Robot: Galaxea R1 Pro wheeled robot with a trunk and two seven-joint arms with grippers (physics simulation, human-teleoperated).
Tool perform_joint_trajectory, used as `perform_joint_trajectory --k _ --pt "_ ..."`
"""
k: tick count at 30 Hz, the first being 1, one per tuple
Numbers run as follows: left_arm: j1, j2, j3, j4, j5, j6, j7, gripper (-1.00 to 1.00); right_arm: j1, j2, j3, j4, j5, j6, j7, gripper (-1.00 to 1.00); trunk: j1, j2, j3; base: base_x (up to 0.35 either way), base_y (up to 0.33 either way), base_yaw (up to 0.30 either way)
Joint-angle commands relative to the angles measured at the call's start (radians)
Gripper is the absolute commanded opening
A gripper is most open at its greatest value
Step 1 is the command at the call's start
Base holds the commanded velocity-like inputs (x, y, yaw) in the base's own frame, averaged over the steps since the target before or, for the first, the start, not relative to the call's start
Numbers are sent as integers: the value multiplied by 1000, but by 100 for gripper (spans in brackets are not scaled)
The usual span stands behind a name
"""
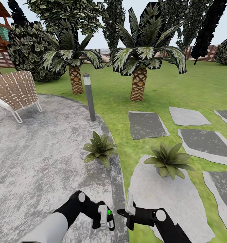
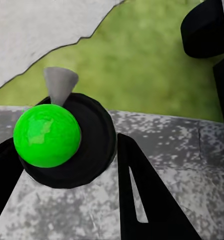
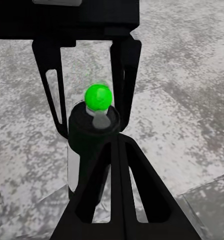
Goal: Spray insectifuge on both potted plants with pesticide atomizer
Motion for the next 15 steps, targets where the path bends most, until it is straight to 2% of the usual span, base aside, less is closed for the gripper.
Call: perform_joint_trajectory --k 1,5,15 --pt "0 -5 0 -1 -4 -3 -2 -100 0 0 -1 -1 7 -5 1 -100 0 0 -1 0 0 0" --pt "-1 -24 -1 -1 1 -4 -2 -100 0 0 -1 -2 7 -5 0 -100 0 0 -1 0 0 0" --pt "-1 -40 -2 -2 5 -7 -2 -100 0 0 -1 -14 9 -4 0 -100 0 0 -1 0 0 0"
